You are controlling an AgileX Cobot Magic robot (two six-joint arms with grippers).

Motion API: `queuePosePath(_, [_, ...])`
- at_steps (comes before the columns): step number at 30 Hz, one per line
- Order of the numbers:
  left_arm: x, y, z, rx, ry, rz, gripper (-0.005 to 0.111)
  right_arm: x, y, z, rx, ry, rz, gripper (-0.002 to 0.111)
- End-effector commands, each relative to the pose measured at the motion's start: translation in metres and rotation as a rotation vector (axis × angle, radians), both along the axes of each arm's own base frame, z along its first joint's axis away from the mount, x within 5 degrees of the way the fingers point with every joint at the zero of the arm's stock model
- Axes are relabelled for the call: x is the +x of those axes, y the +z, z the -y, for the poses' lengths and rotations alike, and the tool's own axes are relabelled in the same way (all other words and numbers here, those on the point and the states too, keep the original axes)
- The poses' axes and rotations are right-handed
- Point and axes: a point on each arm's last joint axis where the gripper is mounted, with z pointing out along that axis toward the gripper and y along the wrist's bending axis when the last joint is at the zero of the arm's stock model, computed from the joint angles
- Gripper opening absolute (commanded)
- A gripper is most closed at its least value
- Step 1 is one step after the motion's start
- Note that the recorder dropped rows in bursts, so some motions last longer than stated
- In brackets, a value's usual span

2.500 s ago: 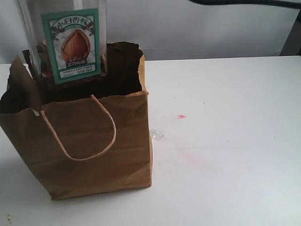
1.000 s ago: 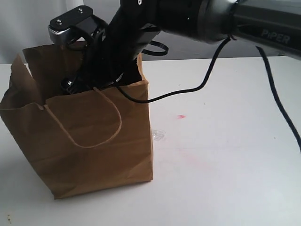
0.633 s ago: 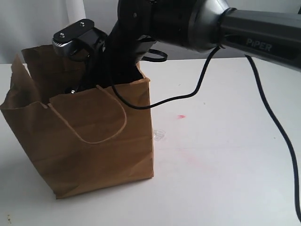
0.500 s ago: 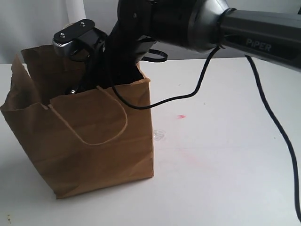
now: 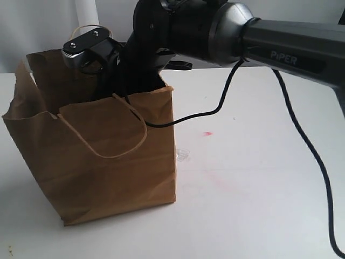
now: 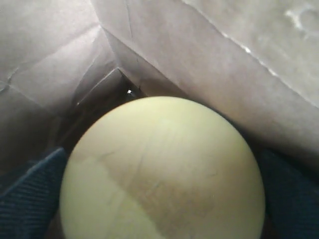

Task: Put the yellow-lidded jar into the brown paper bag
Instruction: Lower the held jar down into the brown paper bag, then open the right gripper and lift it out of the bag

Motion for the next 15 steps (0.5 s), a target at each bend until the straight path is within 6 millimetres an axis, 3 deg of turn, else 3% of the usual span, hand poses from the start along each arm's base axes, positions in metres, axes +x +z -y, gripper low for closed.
queuePosePath(1, [0.0003,0.0012,0.0004,-0.007,-0.004,0.007,0.001,-0.0006,-0.0034,-0.0018,-0.003,0.004,-0.014,0.0])
queuePosePath(4, [0.0003,0.0012,0.0004,-0.007,-0.004,0.007,0.001,-0.0008,-0.0035,-0.0017,-0.003,0.005,-0.016,0.001])
queuePosePath(6, [0.0003,0.0012,0.0004,-0.007,-0.004,0.007,0.001,-0.0011,-0.0037,-0.0016,-0.003,0.0,-0.023,0.013])
queuePosePath(11, [0.0003,0.0012,0.0004,-0.007,-0.004,0.007,0.001,-0.0015,-0.0036,-0.002,0.014,-0.027,-0.042,0.077])
queuePosePath(13, [0.0003,0.0012,0.0004,-0.007,-0.004,0.007,0.001,-0.0025,-0.0042,-0.0018,0.012,-0.029,-0.056,0.093])
queuePosePath(15, [0.0003,0.0012,0.0004,-0.007,-0.004,0.007,0.001,-0.0034,-0.0047,-0.0015,0.009,-0.031,-0.069,0.097])
